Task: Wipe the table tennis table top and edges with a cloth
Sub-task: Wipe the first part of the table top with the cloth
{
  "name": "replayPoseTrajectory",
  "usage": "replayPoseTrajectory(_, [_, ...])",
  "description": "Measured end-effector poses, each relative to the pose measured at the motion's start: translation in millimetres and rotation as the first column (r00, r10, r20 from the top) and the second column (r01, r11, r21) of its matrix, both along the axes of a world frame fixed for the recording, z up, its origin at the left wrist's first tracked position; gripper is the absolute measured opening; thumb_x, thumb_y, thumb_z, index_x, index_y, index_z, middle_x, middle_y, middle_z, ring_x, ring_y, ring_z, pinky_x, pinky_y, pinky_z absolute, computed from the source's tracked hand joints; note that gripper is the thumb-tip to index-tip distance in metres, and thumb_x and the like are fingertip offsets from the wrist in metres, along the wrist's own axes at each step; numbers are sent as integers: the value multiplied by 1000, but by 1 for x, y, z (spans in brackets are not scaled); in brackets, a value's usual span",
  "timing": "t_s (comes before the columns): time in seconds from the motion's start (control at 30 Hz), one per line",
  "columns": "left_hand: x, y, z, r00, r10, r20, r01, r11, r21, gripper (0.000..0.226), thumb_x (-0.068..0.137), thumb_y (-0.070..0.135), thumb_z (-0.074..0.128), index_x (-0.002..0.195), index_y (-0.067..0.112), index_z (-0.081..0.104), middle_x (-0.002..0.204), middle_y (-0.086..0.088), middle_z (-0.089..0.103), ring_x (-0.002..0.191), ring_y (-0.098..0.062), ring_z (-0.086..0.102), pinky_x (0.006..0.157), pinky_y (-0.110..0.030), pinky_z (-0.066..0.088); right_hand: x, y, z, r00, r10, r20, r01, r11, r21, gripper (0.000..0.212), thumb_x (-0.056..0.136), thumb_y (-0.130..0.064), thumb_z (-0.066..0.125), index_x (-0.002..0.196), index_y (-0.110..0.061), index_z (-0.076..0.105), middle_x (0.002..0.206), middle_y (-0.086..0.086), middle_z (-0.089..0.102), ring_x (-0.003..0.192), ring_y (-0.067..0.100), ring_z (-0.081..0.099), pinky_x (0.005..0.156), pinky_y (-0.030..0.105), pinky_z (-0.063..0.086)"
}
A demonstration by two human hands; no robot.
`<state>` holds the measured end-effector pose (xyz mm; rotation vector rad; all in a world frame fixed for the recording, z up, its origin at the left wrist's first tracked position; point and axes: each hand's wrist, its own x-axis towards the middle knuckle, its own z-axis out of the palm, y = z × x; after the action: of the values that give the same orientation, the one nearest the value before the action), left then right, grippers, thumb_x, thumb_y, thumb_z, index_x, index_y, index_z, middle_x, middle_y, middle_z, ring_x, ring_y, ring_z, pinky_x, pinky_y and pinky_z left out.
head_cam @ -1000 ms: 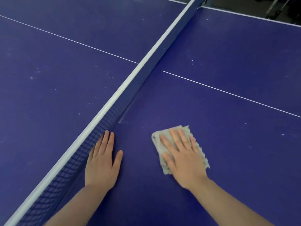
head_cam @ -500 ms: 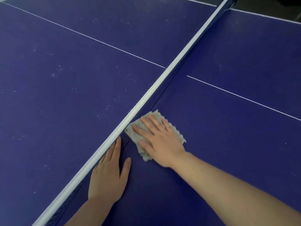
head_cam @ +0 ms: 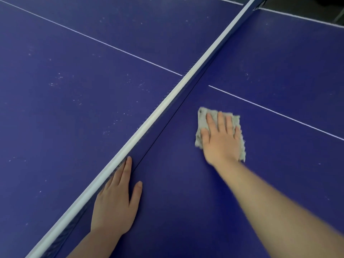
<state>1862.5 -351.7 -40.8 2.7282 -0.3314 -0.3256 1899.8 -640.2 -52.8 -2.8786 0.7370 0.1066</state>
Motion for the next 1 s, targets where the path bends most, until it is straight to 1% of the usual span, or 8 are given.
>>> replayPoseTrajectory(0.13, [-6, -5, -10, 983, -108, 149, 97, 992, 78, 55, 102, 44, 18, 155, 29, 21, 158, 12, 20, 131, -18, 49, 93, -36, 49, -62, 70, -5, 992, 89, 90, -93, 995, 45, 58, 101, -47, 4, 158, -34, 7, 166, 2, 3, 153, 22, -4, 120, 46, 0])
replayPoseTrajectory(0.2, [-8, -27, -22, 961, -205, 184, 190, 977, 92, 57, 103, 42, 15, 154, 20, 26, 159, 4, 26, 138, -17, 38, 106, -35, 39, -58, 77, -9, 970, 213, 114, -221, 974, 54, 57, 103, -48, 13, 156, -33, 24, 164, 3, 19, 152, 23, 11, 117, 47, 8])
replayPoseTrajectory(0.27, [-6, -62, -26, 934, -286, 214, 266, 957, 116, 57, 103, 38, 12, 152, 13, 31, 157, -2, 30, 143, -17, 29, 115, -35, 23, -43, 50, -3, 946, 317, 62, -318, 948, 18, 61, 98, -52, 4, 157, -37, 15, 166, -2, 10, 153, 18, -1, 120, 43, -2])
replayPoseTrajectory(0.43, [18, -118, -29, 933, -261, 247, 231, 962, 144, 58, 100, 37, 21, 151, 10, 28, 157, -4, 29, 146, -18, 23, 115, -37, 14, -73, -38, -1, 992, -116, -39, 116, 993, -12, 74, 82, -55, -22, 154, -39, -15, 165, -4, -17, 150, 16, -22, 122, 43, -9])
replayPoseTrajectory(0.6, [38, -137, -35, 925, -245, 291, 206, 966, 159, 57, 100, 37, 17, 152, 14, 22, 158, -2, 24, 147, -17, 20, 116, -37, 10, -97, 9, -8, 980, 157, 121, -150, 987, -64, 54, 103, -45, 24, 155, -31, 27, 160, 5, 31, 149, 27, 24, 113, 49, 19])
replayPoseTrajectory(0.7, [42, -138, -37, 918, -241, 315, 201, 968, 153, 57, 100, 35, 19, 151, 12, 27, 157, -3, 26, 146, -18, 23, 116, -38, 13, -52, 5, -5, 943, 315, 103, -312, 949, -51, 55, 102, -48, 21, 156, -35, 20, 164, 0, 21, 153, 22, 12, 119, 46, 8])
replayPoseTrajectory(0.9, [45, -137, -39, 914, -250, 321, 218, 967, 131, 57, 99, 37, 25, 151, 14, 30, 156, -2, 31, 144, -15, 23, 115, -36, 15, -16, -78, 5, 981, -184, -64, 185, 983, 5, 56, 103, -48, 3, 156, -38, -13, 165, -3, -19, 150, 19, -23, 122, 46, -11])
replayPoseTrajectory(1.0, [63, -144, -38, 903, -278, 326, 249, 960, 129, 57, 99, 39, 24, 151, 14, 31, 155, -1, 33, 144, -14, 23, 115, -35, 13, -16, -55, 6, 998, -29, -47, 29, 1000, -1, 67, 90, -51, -12, 156, -40, -8, 165, -1, -17, 150, 21, -22, 121, 49, -10])
